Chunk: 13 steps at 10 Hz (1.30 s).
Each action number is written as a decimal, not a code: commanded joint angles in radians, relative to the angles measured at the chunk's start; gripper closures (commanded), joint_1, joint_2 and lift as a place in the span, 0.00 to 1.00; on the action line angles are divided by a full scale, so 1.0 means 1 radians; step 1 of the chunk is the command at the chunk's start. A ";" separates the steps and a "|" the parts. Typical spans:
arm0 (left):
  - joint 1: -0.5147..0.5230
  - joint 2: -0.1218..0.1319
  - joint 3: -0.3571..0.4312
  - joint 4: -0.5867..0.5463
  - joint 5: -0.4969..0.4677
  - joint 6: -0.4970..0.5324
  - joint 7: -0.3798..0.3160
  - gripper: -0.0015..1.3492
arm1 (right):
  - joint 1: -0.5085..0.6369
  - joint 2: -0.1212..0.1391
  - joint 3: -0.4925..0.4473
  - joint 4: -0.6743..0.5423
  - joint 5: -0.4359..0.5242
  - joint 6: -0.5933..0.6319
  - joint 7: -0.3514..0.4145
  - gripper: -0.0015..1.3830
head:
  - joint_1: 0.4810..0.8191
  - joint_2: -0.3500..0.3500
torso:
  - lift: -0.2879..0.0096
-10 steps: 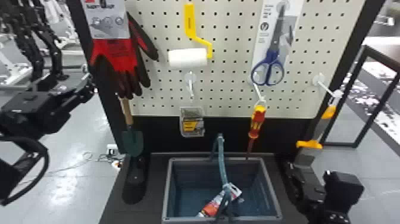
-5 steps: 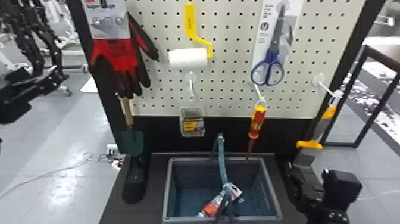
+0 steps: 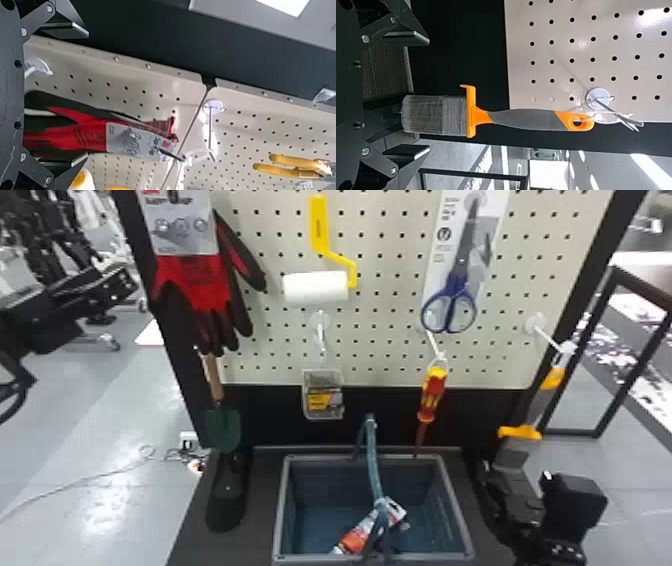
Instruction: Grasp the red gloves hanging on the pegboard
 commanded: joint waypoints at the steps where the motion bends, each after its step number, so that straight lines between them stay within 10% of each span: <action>1: -0.053 0.042 -0.047 0.057 0.075 0.019 -0.005 0.17 | 0.000 0.000 0.000 0.002 0.000 0.000 0.001 0.23 | 0.20 0.50 | 0.63; 6: -0.211 0.147 -0.162 0.150 0.157 0.067 -0.018 0.17 | -0.005 0.000 0.000 0.007 0.000 0.003 0.015 0.23 | 0.20 0.50 | 0.63; 13: -0.333 0.168 -0.312 0.296 0.167 0.077 -0.117 0.17 | -0.010 0.000 0.000 0.012 -0.001 0.003 0.024 0.23 | 0.20 0.50 | 0.63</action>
